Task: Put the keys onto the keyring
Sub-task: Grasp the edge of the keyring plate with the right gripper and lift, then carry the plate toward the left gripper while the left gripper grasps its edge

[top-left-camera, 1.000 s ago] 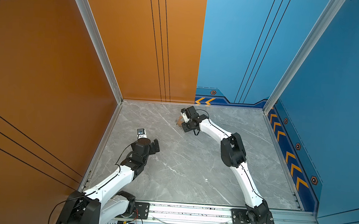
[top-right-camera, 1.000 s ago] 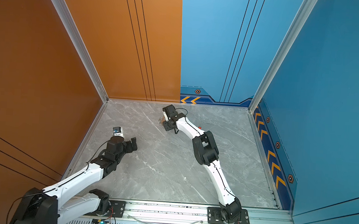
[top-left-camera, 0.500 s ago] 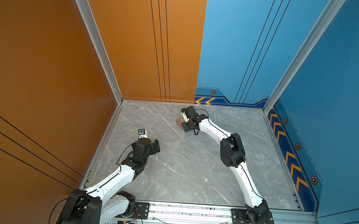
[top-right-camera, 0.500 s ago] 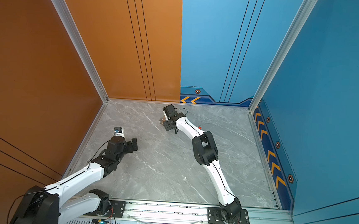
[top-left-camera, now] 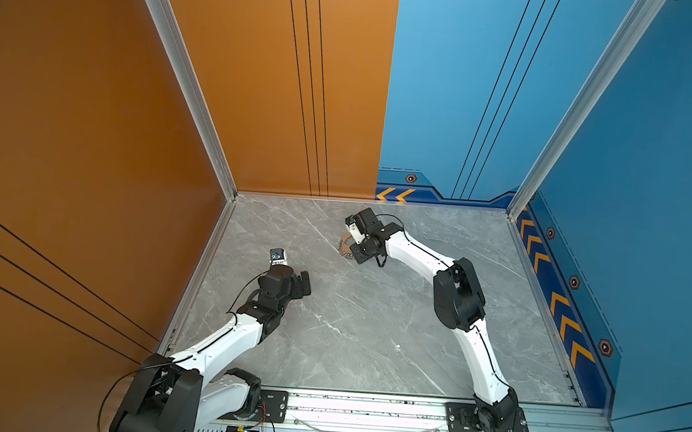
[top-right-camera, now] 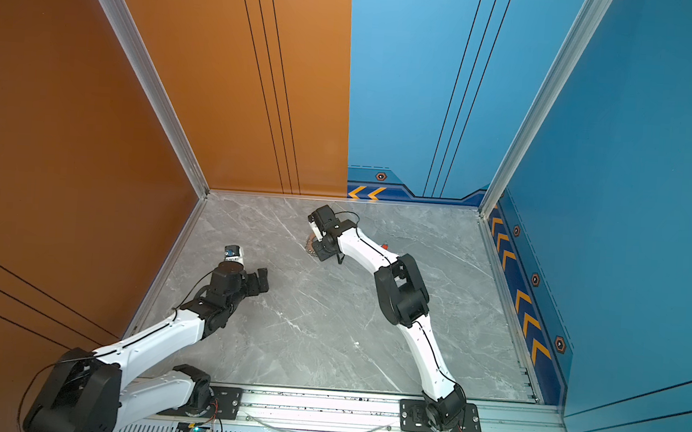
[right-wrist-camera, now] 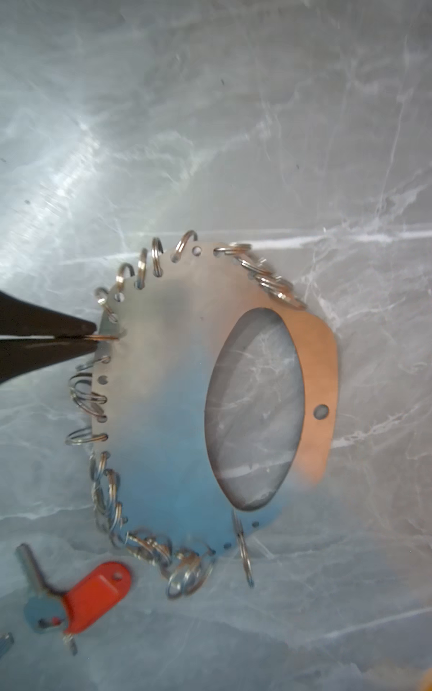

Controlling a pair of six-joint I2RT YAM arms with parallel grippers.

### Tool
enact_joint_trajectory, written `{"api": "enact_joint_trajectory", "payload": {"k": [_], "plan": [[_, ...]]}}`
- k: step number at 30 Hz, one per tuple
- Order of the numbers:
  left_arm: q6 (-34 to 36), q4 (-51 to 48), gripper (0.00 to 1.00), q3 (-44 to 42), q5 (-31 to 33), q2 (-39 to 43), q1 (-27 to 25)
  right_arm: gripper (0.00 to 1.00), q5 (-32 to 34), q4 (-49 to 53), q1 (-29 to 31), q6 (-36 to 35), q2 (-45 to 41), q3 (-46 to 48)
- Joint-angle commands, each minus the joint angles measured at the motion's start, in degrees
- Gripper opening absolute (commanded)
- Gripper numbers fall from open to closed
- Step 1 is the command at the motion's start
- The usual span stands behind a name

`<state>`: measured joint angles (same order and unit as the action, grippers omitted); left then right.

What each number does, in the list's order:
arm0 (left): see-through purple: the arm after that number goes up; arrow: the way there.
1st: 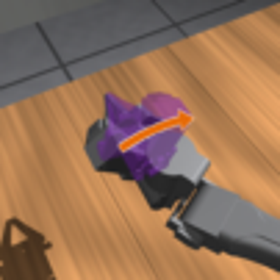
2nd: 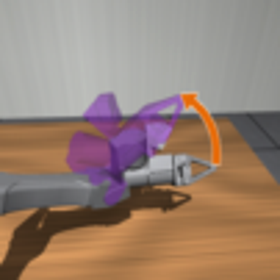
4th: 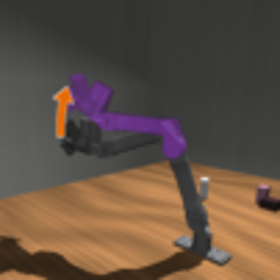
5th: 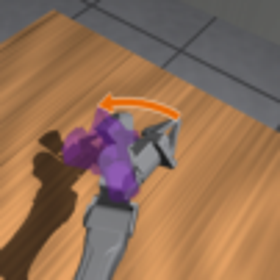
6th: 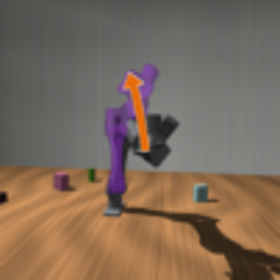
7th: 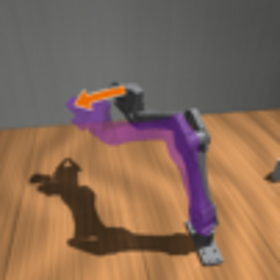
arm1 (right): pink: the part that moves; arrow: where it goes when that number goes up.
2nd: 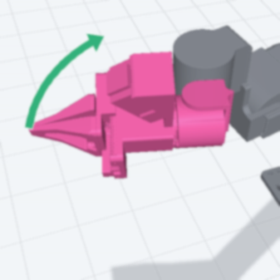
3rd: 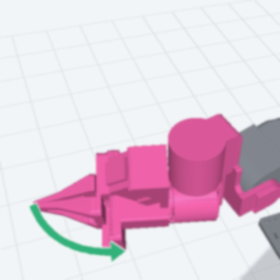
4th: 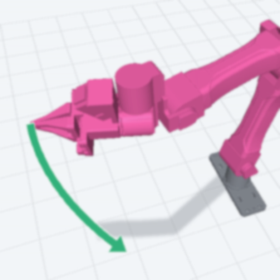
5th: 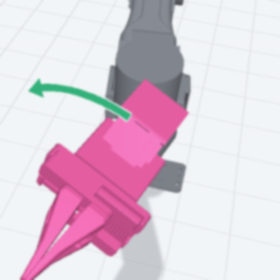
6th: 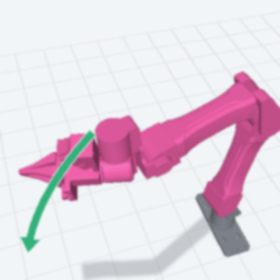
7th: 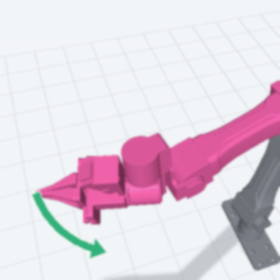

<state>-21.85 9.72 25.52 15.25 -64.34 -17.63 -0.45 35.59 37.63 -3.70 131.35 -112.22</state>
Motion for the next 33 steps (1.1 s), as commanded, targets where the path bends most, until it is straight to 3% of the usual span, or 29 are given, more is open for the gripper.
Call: {"api": "enact_joint_trajectory", "payload": {"k": [1, 9, 17, 23, 29, 33], "plan": [[1.6, 1.4, 0.98, 1.8, -4.7, -0.4, 0.2, 0.0, -5.0, 1.5, 0.9, -3.9, -8.2, 6.3], [5.2, 6.3, 0.99, 2.4, -19.0, -0.8, -2.0, 0.0, -8.1, 1.5, 6.0, -12.4, -25.2, 24.4], [8.4, 10.9, 0.93, 2.8, -35.0, 3.4, -6.0, 0.0, -11.0, -1.6, 8.5, -19.9, -43.2, 39.4], [10.4, 14.4, 0.85, 3.1, -46.8, 2.7, -10.1, 0.0, -12.8, -2.5, 9.5, -21.4, -50.9, 44.1], [14.8, 15.5, 0.75, 1.8, -50.7, 3.1, -16.4, 0.0, -15.3, -2.3, 10.5, -23.5, -52.9, 46.1], [15.3, 15.9, 0.67, 0.4, -50.2, 3.9, -16.6, 0.0, -15.4, -2.4, 10.7, -24.5, -53.2, 47.0]]}}
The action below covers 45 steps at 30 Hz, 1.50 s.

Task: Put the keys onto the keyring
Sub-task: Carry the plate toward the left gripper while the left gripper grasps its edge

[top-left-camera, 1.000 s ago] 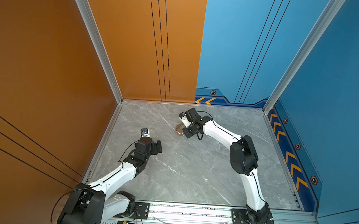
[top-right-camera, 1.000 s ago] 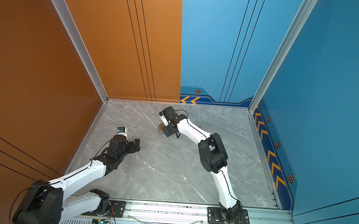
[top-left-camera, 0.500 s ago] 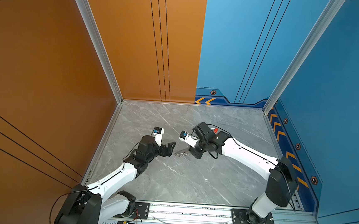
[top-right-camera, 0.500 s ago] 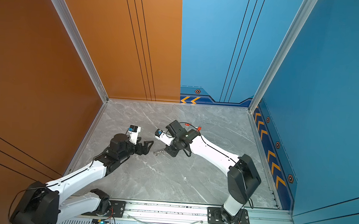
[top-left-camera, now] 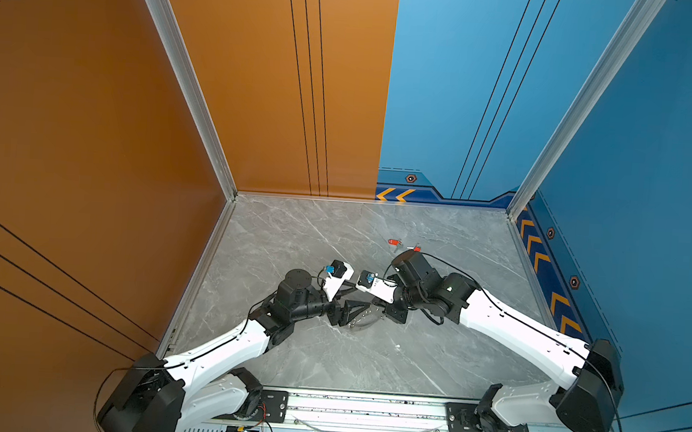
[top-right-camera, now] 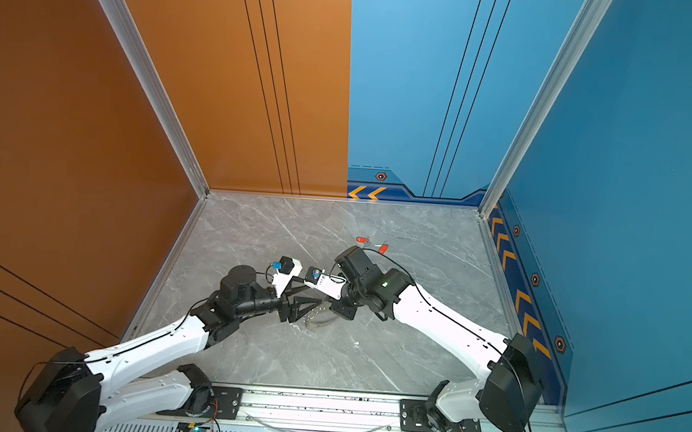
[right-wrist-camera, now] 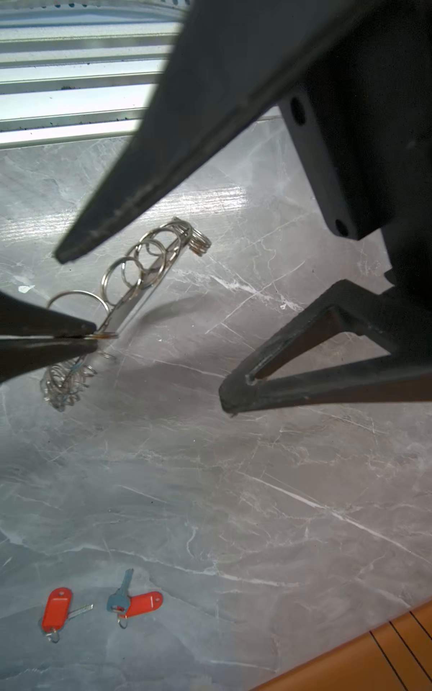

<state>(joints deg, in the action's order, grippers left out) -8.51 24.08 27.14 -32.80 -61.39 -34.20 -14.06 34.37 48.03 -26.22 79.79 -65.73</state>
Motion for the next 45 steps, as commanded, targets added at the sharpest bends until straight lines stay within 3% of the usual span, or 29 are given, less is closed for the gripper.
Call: {"api": "enact_joint_trajectory", "payload": {"k": [1, 10, 14, 27, 33, 39, 45], "plan": [[2.0, 1.5, 0.65, -1.4, -2.2, 1.0, 0.0, 0.0, -1.8, -1.1, 0.3, -2.2, -1.7, 0.6], [1.9, 1.5, 0.51, -1.1, -2.5, -1.6, 2.4, 0.0, -4.8, -1.5, -0.3, -3.8, -2.2, 1.8], [3.0, 1.5, 0.44, 0.6, -7.0, -6.6, 1.9, 0.0, -5.8, -1.7, -0.7, -4.1, -2.5, 2.4], [5.1, 2.3, 0.4, 0.2, -12.1, -9.4, -1.0, 0.0, -4.2, -5.0, -1.8, -3.4, -2.6, 4.6], [5.6, 2.6, 0.36, 1.1, -10.1, -11.6, -1.9, 0.0, -6.8, -5.6, -1.8, -3.1, -2.6, 5.5], [6.1, 3.5, 0.24, 2.2, -9.0, -13.7, -2.5, 0.0, -9.0, -5.0, -1.5, -3.0, -2.0, 5.6], [6.5, 4.0, 0.23, 2.2, -9.8, -13.8, -3.4, 0.0, -9.1, -4.5, -1.4, -3.1, -0.7, 5.0]]}}
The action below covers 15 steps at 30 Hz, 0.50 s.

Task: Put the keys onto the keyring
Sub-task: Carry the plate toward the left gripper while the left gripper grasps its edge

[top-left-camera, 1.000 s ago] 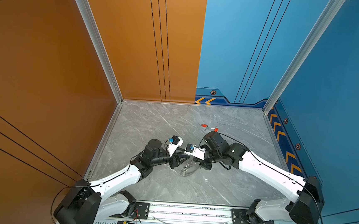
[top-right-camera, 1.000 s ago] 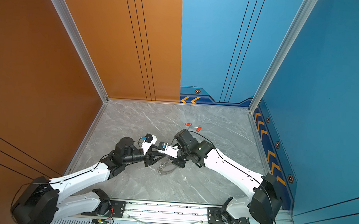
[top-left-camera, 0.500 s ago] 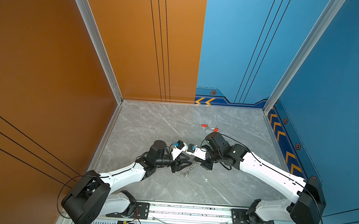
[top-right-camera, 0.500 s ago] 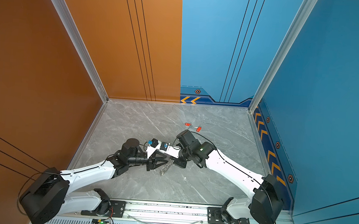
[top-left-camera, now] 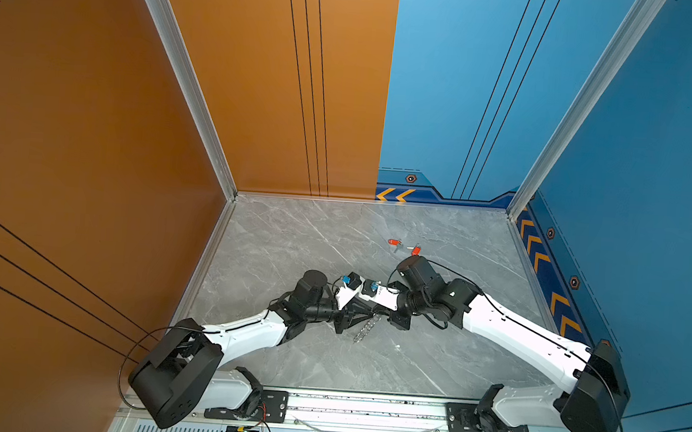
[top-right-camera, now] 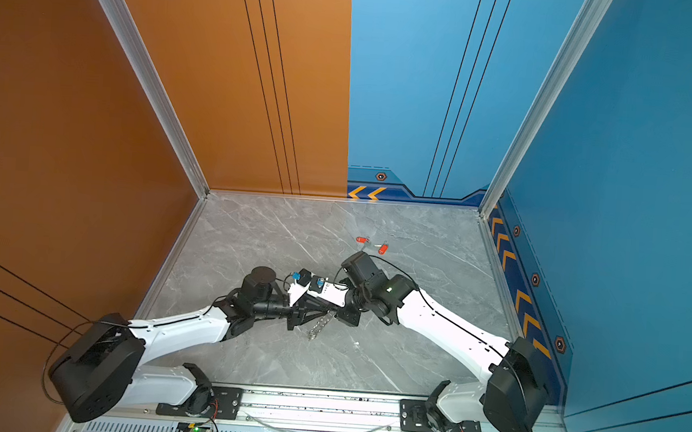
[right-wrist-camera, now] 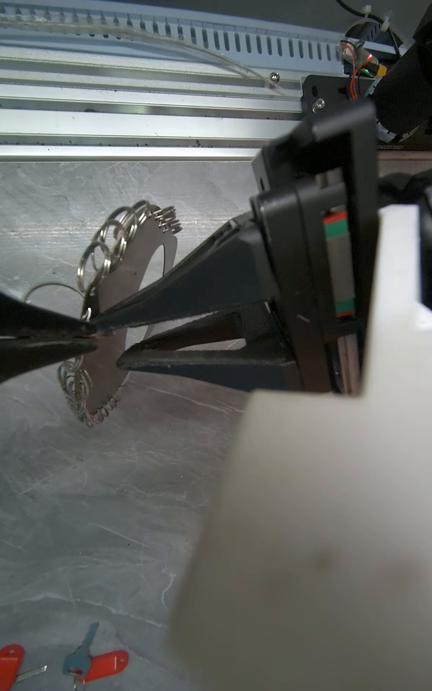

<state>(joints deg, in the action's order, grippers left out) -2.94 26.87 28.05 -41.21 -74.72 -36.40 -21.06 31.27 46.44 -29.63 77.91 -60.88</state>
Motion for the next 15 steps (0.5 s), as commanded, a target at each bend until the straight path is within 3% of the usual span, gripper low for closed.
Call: {"api": "enact_joint_trajectory", "payload": {"k": [1, 6, 15], "plan": [[0.9, 1.2, 0.23, 1.4, -1.4, -0.4, -1.4, 0.0, -2.1, -1.2, 0.2, 0.3, 1.5, 0.0], [1.3, 1.3, 0.21, 1.5, -1.1, -0.4, -2.1, 0.0, -1.9, -1.2, 0.7, 0.5, 2.2, -0.2], [1.4, 1.3, 0.07, 1.5, 0.2, -0.5, -2.2, 0.0, -1.2, -1.2, 0.9, 0.9, 2.5, -0.6]]}}
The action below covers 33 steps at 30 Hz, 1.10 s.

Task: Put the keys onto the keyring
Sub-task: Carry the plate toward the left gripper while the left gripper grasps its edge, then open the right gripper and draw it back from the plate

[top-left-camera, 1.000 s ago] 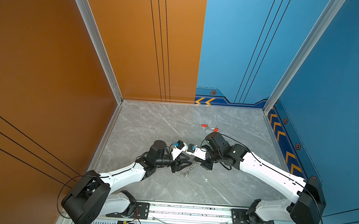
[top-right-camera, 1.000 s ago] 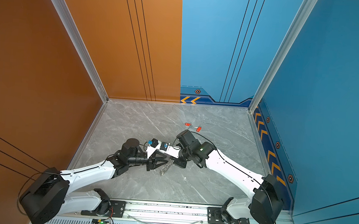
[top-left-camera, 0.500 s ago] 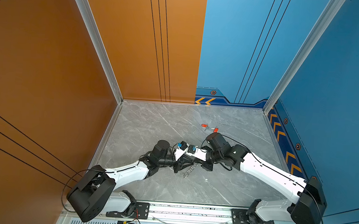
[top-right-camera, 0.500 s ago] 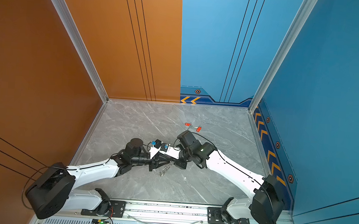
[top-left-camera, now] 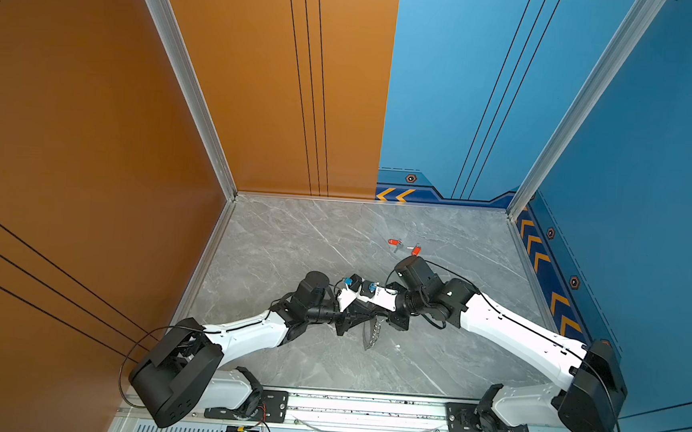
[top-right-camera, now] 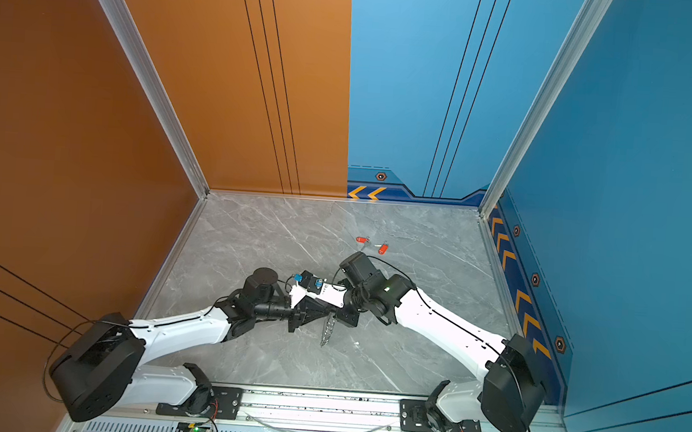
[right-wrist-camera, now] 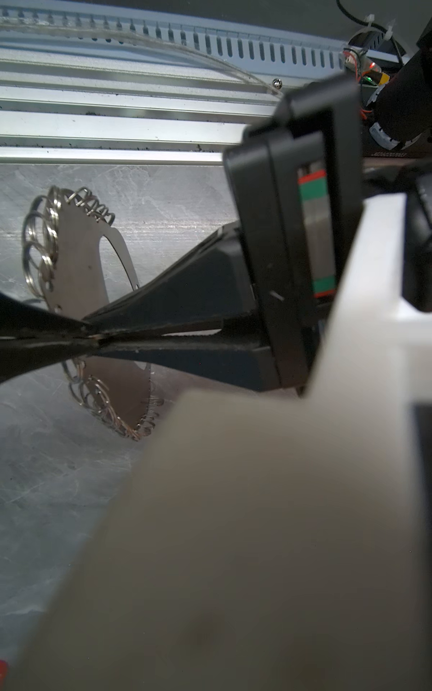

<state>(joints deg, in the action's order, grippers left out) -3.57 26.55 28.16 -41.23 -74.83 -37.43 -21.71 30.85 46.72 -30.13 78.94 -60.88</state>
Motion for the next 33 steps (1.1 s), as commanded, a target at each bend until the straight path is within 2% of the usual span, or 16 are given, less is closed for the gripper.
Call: {"api": "enact_joint_trajectory", "payload": {"k": [1, 4, 8, 13, 17, 20, 24, 33], "plan": [[2.0, 1.6, 0.05, 1.4, 0.6, -0.4, -1.2, 0.0, -0.5, -0.8, 0.5, 1.6, 1.4, -0.7], [2.1, 1.6, 0.02, 1.4, 1.2, -0.6, -1.2, 0.04, -1.8, -0.9, -0.4, 2.6, 0.6, -0.9], [1.9, 2.3, 0.0, 1.0, 2.0, -0.5, -1.2, 0.22, -2.3, -2.8, -3.1, 6.7, -2.1, -0.6], [1.2, 4.9, 0.0, 0.0, 2.7, 0.3, -1.2, 0.26, -10.9, -12.1, -9.5, 13.3, -8.1, 4.5], [1.0, 7.0, 0.0, -1.1, 2.6, 1.8, -1.2, 0.33, -8.0, -23.1, -13.3, 18.9, -10.9, 10.9], [2.1, 7.1, 0.0, -1.9, 3.3, 3.7, -1.3, 0.33, -7.7, -25.4, -15.9, 21.2, -9.6, 12.0], [4.8, 7.1, 0.0, -3.8, 5.6, 7.6, -1.7, 0.34, -8.0, -24.7, -16.1, 21.3, -6.3, 11.7], [6.5, 7.1, 0.0, -4.9, 6.5, 9.3, -1.7, 0.39, -15.8, -21.2, -12.1, 16.6, -4.8, 11.0]]}}
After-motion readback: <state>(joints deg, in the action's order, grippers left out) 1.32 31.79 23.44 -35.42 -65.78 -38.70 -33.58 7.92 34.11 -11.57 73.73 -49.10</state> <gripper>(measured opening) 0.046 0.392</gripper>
